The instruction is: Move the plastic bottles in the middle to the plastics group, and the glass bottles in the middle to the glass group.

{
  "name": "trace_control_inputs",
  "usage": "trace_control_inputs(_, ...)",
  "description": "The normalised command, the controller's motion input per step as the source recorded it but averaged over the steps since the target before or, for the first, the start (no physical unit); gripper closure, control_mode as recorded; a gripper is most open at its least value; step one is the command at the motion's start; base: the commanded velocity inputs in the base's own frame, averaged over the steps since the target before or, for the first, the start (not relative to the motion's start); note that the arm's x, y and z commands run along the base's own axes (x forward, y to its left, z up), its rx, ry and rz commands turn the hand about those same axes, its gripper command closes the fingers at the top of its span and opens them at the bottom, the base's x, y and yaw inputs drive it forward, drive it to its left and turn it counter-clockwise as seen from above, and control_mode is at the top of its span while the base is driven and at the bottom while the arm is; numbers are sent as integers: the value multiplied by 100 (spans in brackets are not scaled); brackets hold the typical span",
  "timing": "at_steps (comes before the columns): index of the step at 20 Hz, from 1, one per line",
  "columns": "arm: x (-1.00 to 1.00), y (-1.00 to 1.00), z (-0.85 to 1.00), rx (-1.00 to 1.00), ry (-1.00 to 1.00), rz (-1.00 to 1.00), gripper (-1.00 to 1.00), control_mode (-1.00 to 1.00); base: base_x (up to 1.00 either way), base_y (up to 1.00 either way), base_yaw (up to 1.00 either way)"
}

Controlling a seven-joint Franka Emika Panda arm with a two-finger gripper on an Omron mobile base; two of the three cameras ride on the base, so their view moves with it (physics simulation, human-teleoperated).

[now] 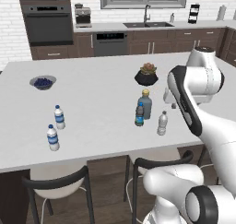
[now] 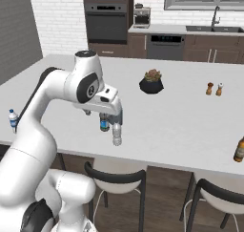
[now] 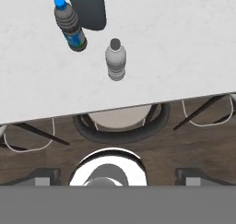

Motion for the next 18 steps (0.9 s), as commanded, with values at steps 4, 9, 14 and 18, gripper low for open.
trace_control_inputs(4, 21, -18, -10, 0, 0, 2, -100, -100, 0, 0, 0)
trace_control_inputs(9, 44, -1, -35, 0, -5, 4, -100, -100, 0, 0, 0)
trace_control_inputs(14, 54, 0, -48, 0, 0, 2, -100, -100, 0, 0, 0)
trace_control_inputs(18, 36, 0, -26, 0, 0, 1, -100, -100, 0, 0, 0)
